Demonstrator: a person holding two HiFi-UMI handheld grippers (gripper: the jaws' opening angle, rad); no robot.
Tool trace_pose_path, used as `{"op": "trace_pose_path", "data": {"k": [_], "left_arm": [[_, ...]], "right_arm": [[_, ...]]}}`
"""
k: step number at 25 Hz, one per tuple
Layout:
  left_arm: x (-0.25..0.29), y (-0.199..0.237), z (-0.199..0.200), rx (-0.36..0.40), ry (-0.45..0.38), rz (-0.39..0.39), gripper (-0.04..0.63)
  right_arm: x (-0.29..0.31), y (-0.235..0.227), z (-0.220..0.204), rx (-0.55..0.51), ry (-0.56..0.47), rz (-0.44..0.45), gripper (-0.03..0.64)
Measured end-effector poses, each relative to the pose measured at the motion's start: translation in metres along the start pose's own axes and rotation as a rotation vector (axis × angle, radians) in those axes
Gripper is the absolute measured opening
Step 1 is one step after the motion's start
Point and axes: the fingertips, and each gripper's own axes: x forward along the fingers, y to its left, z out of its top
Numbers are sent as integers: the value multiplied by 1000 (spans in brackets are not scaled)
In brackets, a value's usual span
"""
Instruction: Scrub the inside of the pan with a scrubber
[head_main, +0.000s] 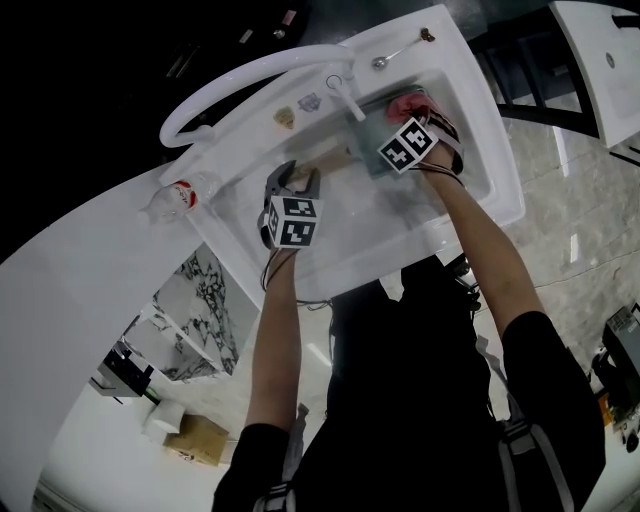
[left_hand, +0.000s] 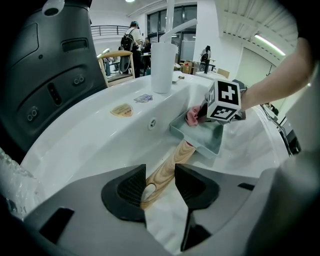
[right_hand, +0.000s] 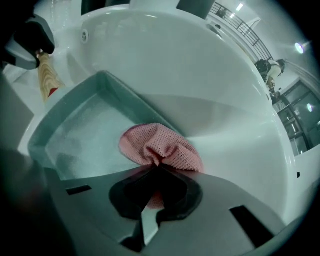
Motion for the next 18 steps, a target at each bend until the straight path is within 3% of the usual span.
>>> {"op": "trace_pose_path", "data": {"k": [12,18], "left_arm": [[1,0,0,-3,5,-6,190],[1,0,-1,-8,9,-6,190]], "right_arm": [[1,4,39,41,-117,32,21],[-21,47,77,3,-271,164,21]]}}
